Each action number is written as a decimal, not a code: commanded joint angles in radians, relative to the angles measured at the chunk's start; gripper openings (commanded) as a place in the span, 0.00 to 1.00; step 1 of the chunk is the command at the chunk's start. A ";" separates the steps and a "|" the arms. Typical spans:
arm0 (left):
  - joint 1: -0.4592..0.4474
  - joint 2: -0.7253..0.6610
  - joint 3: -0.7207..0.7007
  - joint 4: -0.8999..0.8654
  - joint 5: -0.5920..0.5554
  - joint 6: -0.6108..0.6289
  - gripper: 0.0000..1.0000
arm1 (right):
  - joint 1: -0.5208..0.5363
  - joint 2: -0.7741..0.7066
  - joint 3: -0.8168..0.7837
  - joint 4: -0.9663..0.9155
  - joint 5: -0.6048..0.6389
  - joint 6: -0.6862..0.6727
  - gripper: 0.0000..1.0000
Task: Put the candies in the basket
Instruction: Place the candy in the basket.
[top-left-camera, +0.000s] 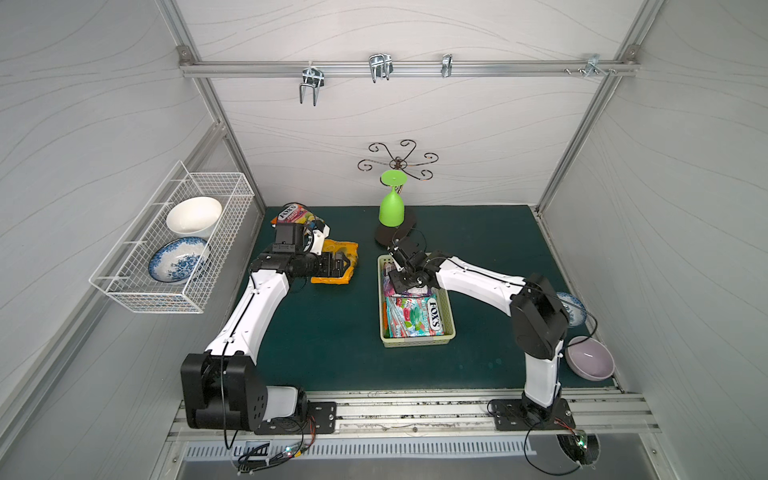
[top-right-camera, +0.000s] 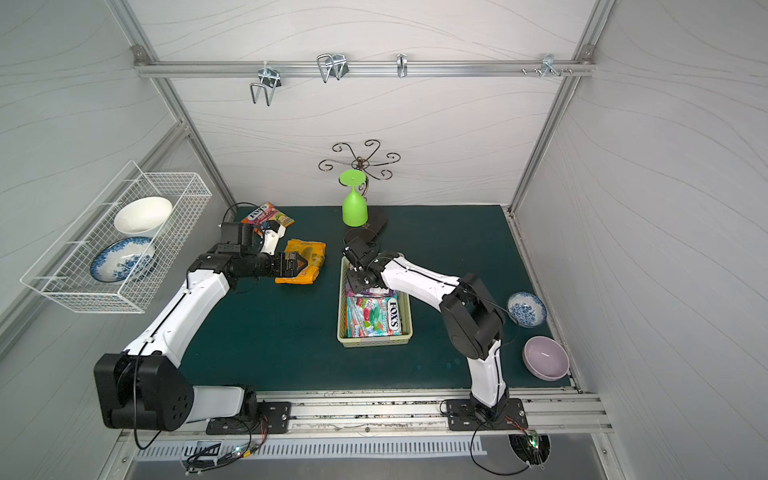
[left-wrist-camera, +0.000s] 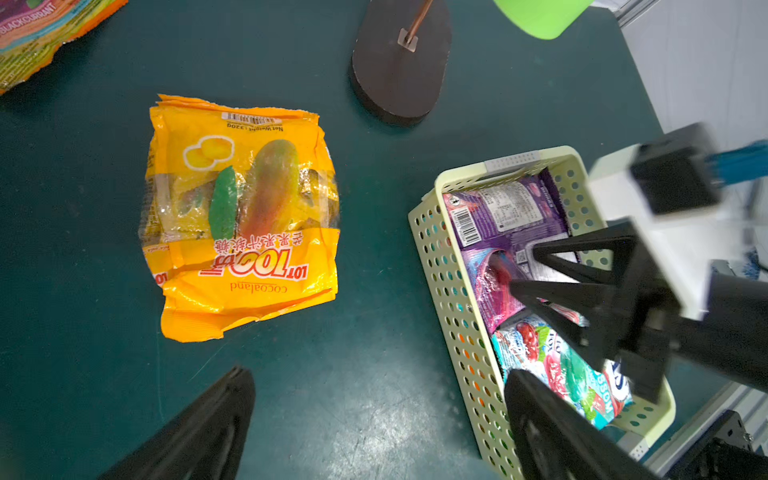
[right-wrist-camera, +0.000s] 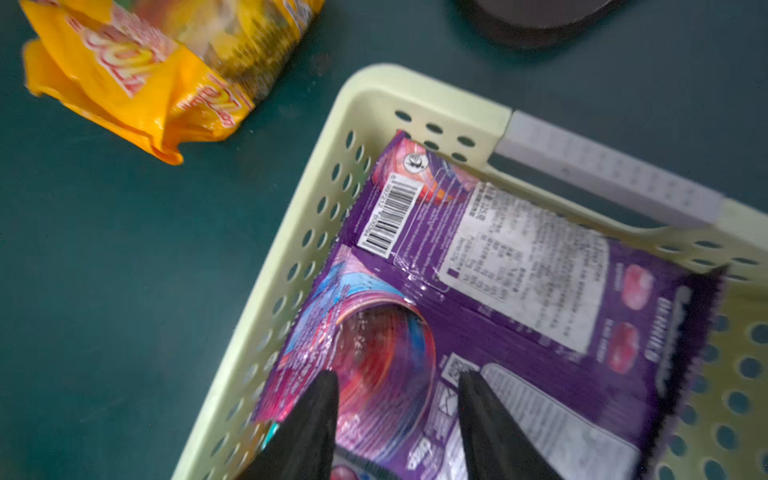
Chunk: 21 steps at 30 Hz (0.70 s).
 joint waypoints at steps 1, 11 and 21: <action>0.006 0.035 0.033 0.038 -0.047 -0.009 0.98 | -0.017 -0.123 -0.028 -0.013 0.017 -0.011 0.52; 0.005 0.132 0.075 0.009 -0.105 0.007 0.96 | -0.097 -0.426 -0.222 -0.019 0.126 -0.029 0.72; 0.020 0.258 0.156 -0.035 -0.167 0.042 0.85 | -0.254 -0.699 -0.373 -0.063 0.123 -0.083 0.99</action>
